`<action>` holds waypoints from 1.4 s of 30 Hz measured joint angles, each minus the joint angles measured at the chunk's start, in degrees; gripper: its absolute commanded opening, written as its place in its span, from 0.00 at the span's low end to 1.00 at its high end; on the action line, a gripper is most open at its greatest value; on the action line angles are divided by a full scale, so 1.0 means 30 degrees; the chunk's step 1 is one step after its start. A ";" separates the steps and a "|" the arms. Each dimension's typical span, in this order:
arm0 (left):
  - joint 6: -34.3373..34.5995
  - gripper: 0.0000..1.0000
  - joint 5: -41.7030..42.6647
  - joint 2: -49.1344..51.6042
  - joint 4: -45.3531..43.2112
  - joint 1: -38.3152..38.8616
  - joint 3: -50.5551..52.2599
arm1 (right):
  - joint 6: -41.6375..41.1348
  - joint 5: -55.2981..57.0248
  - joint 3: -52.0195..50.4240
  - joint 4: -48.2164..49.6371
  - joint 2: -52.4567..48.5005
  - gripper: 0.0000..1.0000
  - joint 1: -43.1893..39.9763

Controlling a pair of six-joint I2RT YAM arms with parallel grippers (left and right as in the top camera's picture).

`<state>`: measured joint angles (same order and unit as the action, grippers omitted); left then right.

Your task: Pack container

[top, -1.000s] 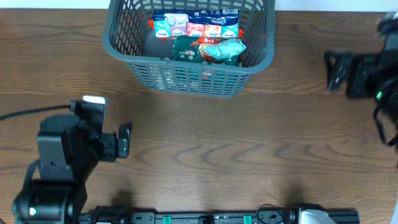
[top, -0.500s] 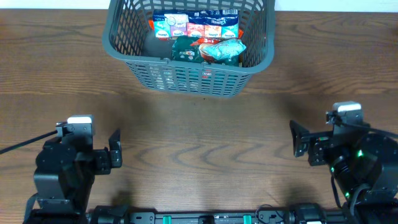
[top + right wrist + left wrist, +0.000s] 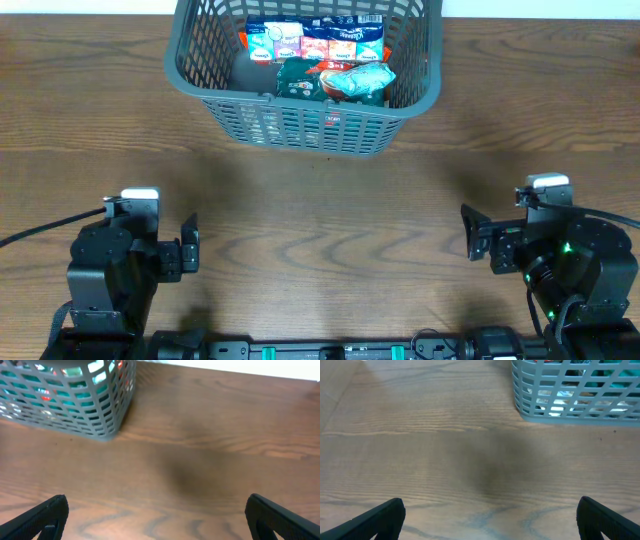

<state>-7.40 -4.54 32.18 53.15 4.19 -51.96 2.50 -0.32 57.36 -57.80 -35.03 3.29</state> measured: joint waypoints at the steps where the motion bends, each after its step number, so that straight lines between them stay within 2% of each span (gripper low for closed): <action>1: -0.0095 0.99 0.0000 0.0000 0.0007 0.0000 0.0000 | 0.0000 0.0000 0.0000 -0.0138 0.0000 0.99 0.0000; 18: -0.0546 0.99 0.0000 0.0000 0.0015 0.0000 0.0000 | -0.0007 0.0044 -0.0015 -0.1872 0.0160 0.99 0.0058; 22: -0.0554 0.99 0.0000 0.0000 0.0044 0.0000 0.0000 | 0.0036 0.0117 -0.0095 -0.1552 0.1610 0.99 0.0328; 29: -0.0546 0.99 -0.0007 0.0000 0.0073 0.0000 0.0000 | 0.0051 -0.0444 -0.1829 -0.0576 0.7009 0.99 0.0466; 34: -0.0554 0.99 0.0000 0.0000 0.0073 0.0000 0.0000 | 0.0211 -0.0546 -0.5625 0.2521 1.0382 0.99 0.0466; 38: -0.0554 0.99 0.0000 0.0000 0.0073 0.0000 0.0000 | 0.0291 -0.0627 -0.9071 0.7191 1.1358 0.99 0.0714; 42: -0.0554 0.99 -0.0029 0.0000 0.0058 0.0000 0.0000 | 0.0525 -0.0692 -1.2553 1.3180 1.1380 0.99 0.1209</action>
<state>-9.06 -4.62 32.18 53.32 4.19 -51.96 4.08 -2.39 19.70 -18.26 -0.89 6.92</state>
